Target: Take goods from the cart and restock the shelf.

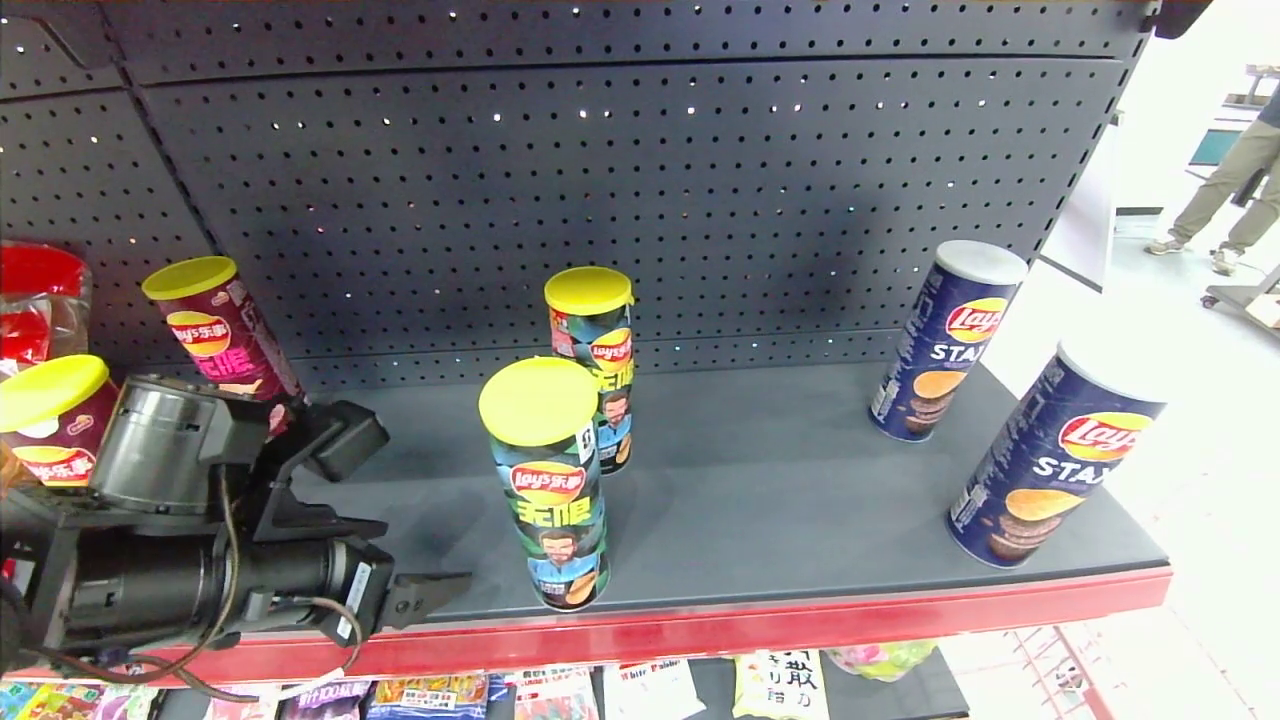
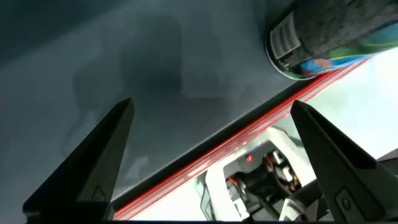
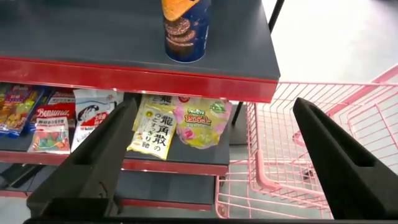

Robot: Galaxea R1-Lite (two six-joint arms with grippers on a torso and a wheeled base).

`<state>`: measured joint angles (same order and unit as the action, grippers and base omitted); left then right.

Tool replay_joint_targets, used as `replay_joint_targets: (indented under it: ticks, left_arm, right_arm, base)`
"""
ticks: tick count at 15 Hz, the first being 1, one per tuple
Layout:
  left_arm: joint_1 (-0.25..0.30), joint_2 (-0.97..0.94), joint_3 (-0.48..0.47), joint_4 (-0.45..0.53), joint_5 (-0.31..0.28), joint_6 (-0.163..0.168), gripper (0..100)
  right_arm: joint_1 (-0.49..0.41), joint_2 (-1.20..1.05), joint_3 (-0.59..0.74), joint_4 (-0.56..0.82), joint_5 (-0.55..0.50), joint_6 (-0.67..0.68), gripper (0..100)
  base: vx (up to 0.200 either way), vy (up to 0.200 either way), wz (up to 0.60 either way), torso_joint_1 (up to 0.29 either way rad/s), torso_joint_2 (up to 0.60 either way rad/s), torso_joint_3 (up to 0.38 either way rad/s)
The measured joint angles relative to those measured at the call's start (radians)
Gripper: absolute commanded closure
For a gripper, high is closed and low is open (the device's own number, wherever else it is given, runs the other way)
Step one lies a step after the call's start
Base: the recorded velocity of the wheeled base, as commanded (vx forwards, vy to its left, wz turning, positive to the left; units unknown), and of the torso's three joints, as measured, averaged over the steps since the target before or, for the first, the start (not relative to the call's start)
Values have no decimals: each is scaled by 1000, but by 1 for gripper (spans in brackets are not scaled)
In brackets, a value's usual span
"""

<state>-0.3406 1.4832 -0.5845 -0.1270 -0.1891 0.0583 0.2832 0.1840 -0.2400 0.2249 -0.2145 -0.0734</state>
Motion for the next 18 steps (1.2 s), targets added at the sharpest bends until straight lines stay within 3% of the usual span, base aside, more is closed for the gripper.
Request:
replay_joint_targets:
  ticks: [18]
  left_arm:
    - [-38,204,-161,-5,28,2,0]
  right_arm:
    - [-3,-44,40,1,-2,-1,0]
  base:
    - [0,0,0,0,0,0]
